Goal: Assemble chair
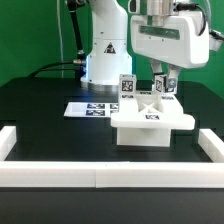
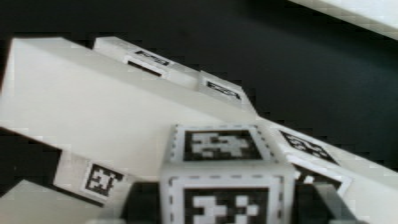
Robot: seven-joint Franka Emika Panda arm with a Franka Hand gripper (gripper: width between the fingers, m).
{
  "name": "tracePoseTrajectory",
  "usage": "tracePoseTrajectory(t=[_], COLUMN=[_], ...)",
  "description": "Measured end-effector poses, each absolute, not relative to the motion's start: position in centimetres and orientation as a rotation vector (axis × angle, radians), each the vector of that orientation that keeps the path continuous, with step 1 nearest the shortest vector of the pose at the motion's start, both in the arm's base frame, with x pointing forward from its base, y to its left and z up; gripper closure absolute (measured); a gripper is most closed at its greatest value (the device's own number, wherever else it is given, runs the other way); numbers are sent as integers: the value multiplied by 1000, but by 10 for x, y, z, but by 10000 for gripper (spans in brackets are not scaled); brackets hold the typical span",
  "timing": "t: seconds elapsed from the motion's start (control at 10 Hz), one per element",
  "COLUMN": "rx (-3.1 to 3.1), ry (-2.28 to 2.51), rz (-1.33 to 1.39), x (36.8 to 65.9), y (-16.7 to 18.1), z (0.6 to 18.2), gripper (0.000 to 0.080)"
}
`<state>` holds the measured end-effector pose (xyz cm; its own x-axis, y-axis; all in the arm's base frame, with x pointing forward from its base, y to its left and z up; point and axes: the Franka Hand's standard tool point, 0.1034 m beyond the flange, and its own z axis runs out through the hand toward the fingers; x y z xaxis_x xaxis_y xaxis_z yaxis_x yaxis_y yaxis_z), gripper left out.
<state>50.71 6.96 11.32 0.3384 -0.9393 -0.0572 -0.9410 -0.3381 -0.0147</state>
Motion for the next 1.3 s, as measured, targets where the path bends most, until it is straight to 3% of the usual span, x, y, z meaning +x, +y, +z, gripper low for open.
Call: tracePoseTrajectory(t=[0.1, 0.2, 0.3, 0.6, 1.3], rx=[-2551, -2555, -2599, -2795, -3050], ry=[1756, 1751, 1689, 1331, 546], rz=[63, 66, 63, 53, 32], x=[507, 506, 506, 506, 507], y=[70, 71, 71, 71, 72], z=[113, 113, 113, 113, 112], gripper=[273, 273, 189, 151, 150])
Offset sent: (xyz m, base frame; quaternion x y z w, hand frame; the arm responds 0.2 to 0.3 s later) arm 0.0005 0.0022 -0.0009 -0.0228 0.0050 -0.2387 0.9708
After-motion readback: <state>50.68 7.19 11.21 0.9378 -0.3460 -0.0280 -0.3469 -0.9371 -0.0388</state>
